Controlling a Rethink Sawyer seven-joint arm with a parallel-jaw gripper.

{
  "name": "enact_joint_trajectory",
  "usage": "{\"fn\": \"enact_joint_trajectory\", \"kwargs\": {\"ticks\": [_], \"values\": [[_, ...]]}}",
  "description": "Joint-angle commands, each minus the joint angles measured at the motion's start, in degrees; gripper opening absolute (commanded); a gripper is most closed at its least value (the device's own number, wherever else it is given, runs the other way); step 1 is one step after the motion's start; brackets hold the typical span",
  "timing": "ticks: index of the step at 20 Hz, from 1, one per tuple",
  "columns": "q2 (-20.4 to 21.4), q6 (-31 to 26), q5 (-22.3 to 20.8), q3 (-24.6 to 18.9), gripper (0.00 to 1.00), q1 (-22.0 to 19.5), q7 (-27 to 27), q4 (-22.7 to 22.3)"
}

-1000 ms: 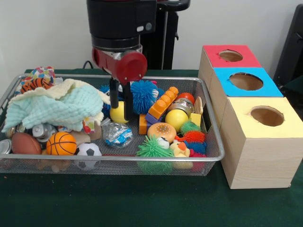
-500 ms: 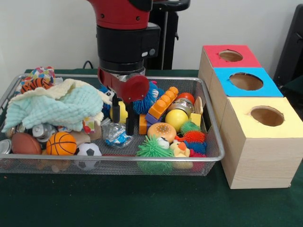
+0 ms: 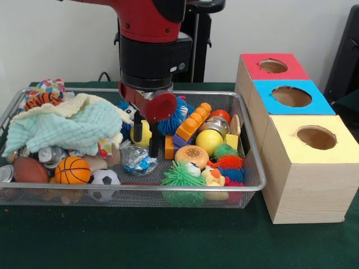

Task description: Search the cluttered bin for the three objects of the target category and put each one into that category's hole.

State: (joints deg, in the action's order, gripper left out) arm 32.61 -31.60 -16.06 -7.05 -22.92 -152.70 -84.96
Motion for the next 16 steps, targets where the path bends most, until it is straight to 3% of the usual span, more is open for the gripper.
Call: {"fn": "enact_joint_trajectory", "kwargs": {"ticks": [1,9,16], "values": [[-4.6,0.0,1.9,3.3,1.0,0.7,-7.3,-4.6],[-8.6,3.1,1.2,4.2,1.0,-0.7,-4.3,-1.8],[-15.1,11.2,0.0,5.6,1.0,-1.2,-5.0,0.4]]}}
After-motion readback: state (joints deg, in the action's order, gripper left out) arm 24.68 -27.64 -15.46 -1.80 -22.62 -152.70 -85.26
